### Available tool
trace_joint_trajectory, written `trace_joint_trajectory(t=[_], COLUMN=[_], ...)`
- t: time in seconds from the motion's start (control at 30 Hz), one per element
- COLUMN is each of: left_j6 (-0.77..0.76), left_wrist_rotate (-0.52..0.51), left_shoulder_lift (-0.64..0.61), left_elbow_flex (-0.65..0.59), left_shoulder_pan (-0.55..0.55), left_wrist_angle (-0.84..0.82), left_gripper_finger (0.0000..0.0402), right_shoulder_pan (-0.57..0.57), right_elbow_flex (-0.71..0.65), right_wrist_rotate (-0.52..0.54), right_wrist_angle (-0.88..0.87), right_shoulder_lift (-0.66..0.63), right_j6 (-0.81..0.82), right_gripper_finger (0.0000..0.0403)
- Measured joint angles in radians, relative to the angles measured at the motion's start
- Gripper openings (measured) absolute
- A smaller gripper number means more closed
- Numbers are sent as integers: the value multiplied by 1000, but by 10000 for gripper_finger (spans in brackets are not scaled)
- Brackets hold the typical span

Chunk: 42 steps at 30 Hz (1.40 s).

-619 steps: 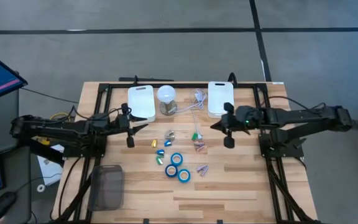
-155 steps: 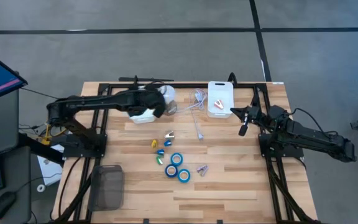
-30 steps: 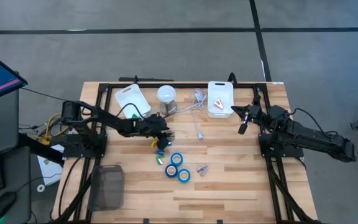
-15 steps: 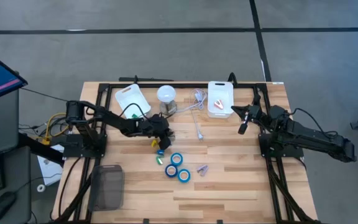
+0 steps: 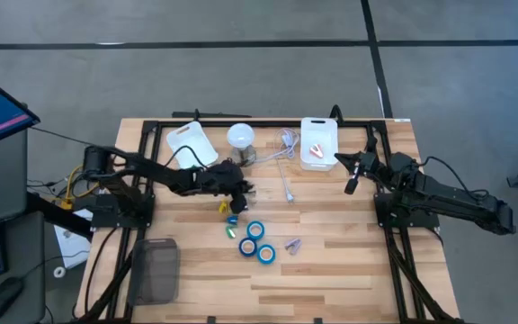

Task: Pick and place Stapler, Stapler remover, tape
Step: Put the gray staple remover into the right white bin

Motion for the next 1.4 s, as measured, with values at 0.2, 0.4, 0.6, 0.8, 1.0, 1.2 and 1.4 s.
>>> trace_joint_trajectory(t=[0.2, 0.4, 0.6, 0.8, 1.0, 1.2, 1.4], left_j6=[-27, -194, -416, -667, -844, -1089, -1314], left_wrist_rotate=[-7, -86, -128, -88, 3, 68, 166], left_shoulder_lift=[-210, -443, -628, -674, -654, -656, -655], left_elbow_flex=[0, 0, 0, 0, -1, -1, -1], left_shoulder_pan=[-21, -138, -295, -431, -563, -697, -820], left_wrist_angle=[-177, -472, -721, -928, -1005, -1028, -1115], left_gripper_finger=[24, 20, 20, 20, 20, 19, 19], right_shoulder_pan=[-2, -10, -20, -20, -20, -20, -20], right_elbow_flex=[0, 0, 0, 0, 0, 0, 0], right_wrist_rotate=[0, 0, 0, 0, 0, 0, 0], right_wrist_angle=[-5, -6, -8, -10, -13, -14, -14], right_shoulder_lift=[0, 0, 0, 0, 1, 1, 1], right_j6=[0, 0, 1, 3, 3, 3, 3], right_gripper_finger=[0, 0, 0, 0, 0, 0, 0])
